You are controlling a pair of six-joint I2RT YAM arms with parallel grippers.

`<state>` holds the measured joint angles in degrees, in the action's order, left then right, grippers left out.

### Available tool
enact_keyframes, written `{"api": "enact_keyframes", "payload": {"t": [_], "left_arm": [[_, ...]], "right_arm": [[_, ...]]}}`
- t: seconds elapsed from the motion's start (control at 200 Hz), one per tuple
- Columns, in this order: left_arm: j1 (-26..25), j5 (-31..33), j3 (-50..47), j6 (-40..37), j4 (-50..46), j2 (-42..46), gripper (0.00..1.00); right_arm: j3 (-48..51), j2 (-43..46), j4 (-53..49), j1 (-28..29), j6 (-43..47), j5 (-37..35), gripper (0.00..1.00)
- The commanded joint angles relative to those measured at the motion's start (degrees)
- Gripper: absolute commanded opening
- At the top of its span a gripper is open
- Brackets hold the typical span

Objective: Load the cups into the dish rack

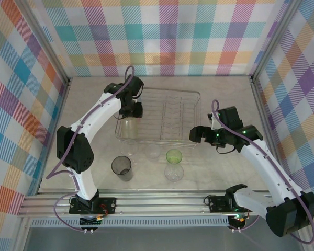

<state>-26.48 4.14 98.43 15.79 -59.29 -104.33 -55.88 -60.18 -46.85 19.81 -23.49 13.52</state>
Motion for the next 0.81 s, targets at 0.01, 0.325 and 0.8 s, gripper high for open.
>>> {"api": "enact_keyframes", "payload": {"t": [0.01, 0.325, 0.8], "left_arm": [[-0.1, 1.3, -1.7, 0.5, 0.5, 0.3, 0.39], [-0.1, 2.5, -10.0, 5.8, 0.5, 4.5, 0.39], [-0.2, 0.6, -20.5, 10.9, 3.9, 15.1, 0.49]], "right_arm": [[-0.7, 0.9, -1.0, -0.2, -0.6, 0.5, 0.99], [-0.1, 1.5, -0.8, -0.2, -0.7, 0.0, 0.99], [0.5, 1.7, -0.7, -0.3, -1.4, 1.4, 0.99]]}}
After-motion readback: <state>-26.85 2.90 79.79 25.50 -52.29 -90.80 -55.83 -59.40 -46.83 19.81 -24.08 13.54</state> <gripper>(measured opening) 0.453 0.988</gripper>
